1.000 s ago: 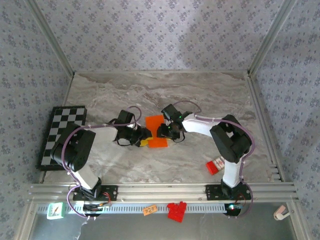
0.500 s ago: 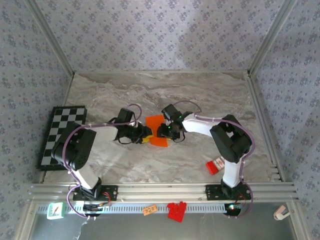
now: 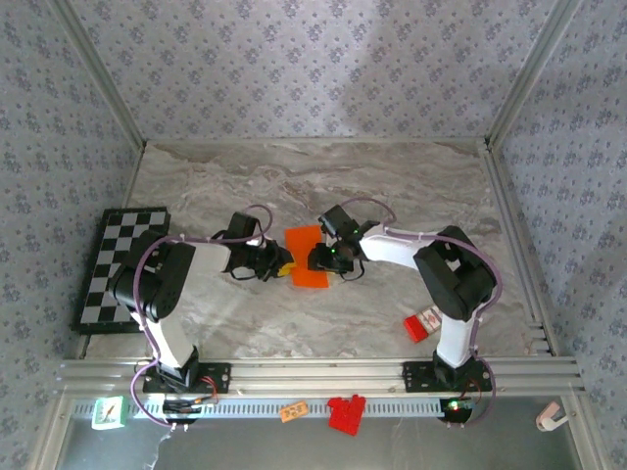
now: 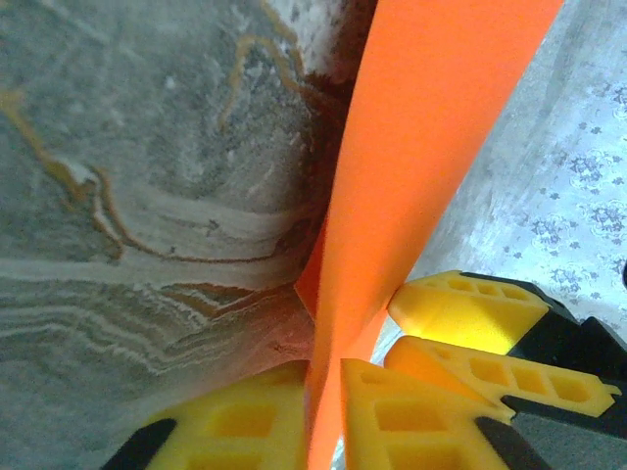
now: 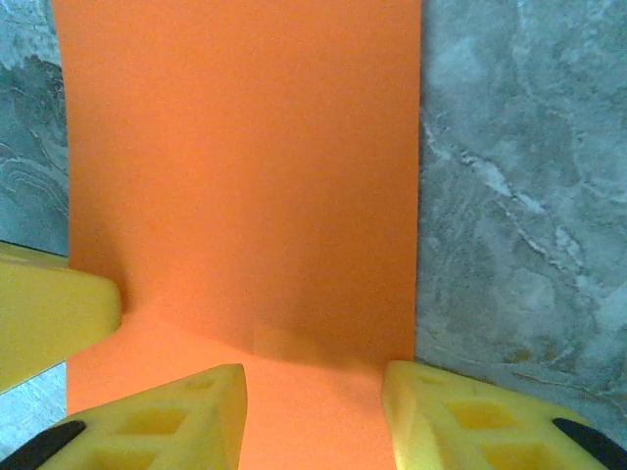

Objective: Fold a paper plane with a square sheet of paper (pick it up from the middle)

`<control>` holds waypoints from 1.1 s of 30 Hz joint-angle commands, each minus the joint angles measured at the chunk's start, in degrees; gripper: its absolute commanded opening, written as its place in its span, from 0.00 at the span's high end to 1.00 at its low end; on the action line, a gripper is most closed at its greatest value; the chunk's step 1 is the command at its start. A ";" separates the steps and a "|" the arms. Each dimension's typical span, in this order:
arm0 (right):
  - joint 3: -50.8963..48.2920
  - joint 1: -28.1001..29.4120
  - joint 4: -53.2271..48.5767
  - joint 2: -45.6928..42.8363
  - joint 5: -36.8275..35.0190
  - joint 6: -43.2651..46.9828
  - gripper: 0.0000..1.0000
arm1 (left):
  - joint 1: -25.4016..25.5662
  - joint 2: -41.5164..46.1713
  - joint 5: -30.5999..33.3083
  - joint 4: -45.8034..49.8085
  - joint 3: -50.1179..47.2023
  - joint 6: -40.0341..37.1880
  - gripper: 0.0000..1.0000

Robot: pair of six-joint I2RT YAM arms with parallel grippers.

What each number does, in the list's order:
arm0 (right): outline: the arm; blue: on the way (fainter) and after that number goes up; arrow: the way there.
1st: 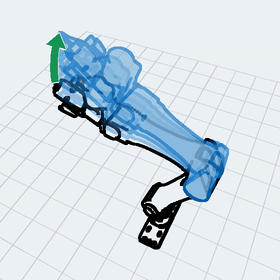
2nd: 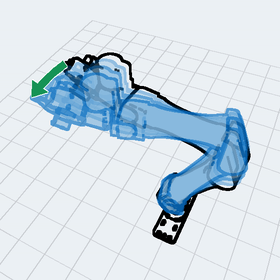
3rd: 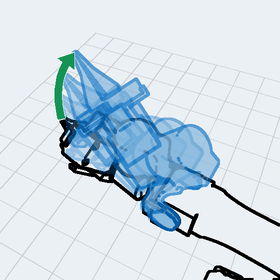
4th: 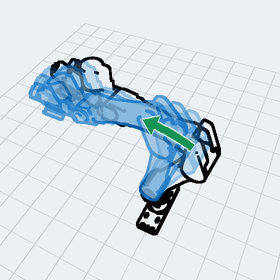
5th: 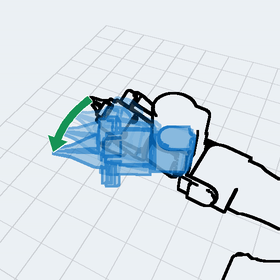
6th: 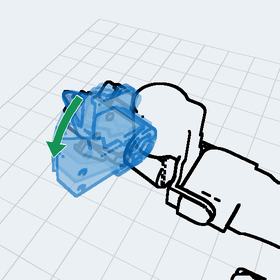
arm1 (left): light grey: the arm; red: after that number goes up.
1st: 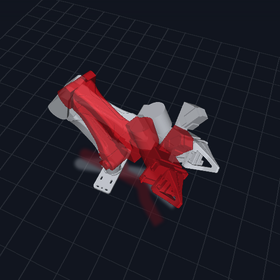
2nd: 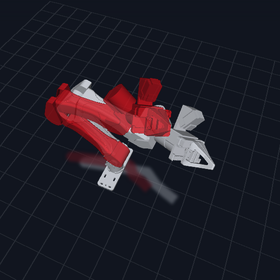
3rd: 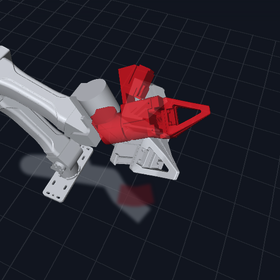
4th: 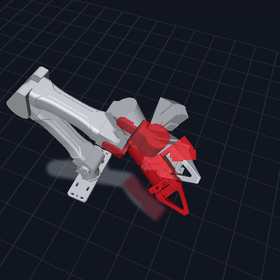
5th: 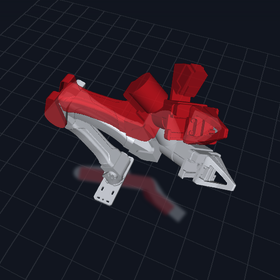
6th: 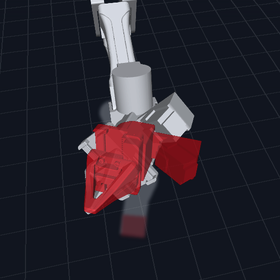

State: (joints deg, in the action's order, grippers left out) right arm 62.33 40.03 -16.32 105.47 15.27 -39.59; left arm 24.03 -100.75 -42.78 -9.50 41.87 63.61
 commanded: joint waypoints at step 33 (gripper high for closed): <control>-17.63 16.10 23.63 -15.64 -15.04 49.08 0.23 | 0.40 1.70 0.07 3.48 2.69 2.94 1.00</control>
State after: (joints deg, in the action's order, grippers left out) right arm 45.12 55.48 4.99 88.42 -1.54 4.91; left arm 24.05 -100.07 -42.63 -7.09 42.94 66.08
